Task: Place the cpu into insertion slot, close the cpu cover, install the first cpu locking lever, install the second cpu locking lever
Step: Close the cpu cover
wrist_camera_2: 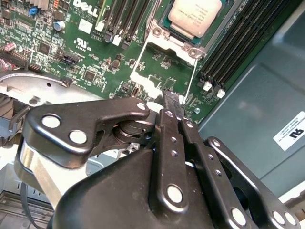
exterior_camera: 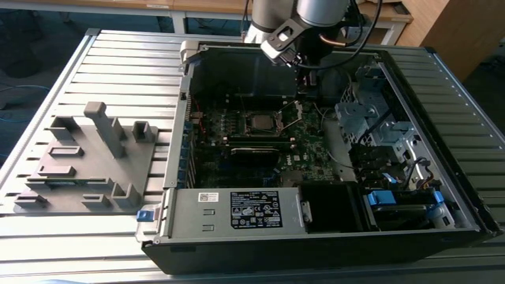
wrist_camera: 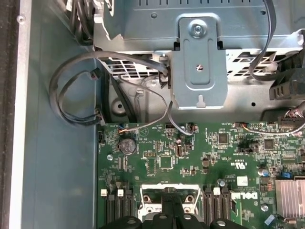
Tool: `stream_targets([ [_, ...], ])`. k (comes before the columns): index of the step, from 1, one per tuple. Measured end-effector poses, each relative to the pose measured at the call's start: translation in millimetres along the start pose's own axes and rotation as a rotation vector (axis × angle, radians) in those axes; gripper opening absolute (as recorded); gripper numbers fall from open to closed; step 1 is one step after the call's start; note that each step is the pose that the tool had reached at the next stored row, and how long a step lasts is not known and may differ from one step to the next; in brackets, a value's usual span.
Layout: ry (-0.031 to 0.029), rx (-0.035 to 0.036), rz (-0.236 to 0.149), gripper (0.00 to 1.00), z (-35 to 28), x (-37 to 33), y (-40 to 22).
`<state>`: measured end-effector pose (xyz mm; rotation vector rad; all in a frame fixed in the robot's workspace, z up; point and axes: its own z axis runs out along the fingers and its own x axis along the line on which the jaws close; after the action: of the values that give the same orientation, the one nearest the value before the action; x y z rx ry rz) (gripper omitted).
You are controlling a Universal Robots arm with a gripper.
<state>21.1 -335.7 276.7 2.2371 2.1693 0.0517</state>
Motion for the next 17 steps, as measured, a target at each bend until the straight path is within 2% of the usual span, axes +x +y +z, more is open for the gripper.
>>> stream_targets([
  [17,0.0000,0.0000,0.000,0.11,0.6,0.4,12.8],
])
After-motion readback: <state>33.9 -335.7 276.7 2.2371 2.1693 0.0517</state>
